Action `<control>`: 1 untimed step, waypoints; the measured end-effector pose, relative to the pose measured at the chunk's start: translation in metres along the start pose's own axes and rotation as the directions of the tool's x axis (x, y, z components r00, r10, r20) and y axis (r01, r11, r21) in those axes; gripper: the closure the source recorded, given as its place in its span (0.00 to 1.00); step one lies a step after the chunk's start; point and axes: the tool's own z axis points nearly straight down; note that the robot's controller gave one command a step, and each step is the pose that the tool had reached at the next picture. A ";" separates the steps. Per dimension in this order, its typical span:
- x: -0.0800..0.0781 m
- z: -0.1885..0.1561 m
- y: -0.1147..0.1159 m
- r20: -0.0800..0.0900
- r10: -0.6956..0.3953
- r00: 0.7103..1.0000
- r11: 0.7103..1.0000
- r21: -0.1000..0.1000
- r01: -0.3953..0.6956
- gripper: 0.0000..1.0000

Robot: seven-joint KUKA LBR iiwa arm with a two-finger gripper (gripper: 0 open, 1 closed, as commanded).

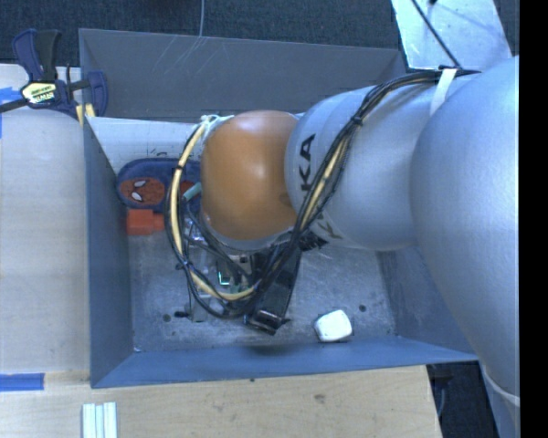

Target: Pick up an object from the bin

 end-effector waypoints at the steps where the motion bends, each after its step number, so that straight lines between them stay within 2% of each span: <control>1: -0.039 0.075 -0.123 0.003 -0.239 0.971 0.971 0.000 0.239 0.00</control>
Offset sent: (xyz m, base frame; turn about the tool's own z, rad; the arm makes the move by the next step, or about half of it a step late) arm 0.0384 -0.1205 -0.0738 -0.2467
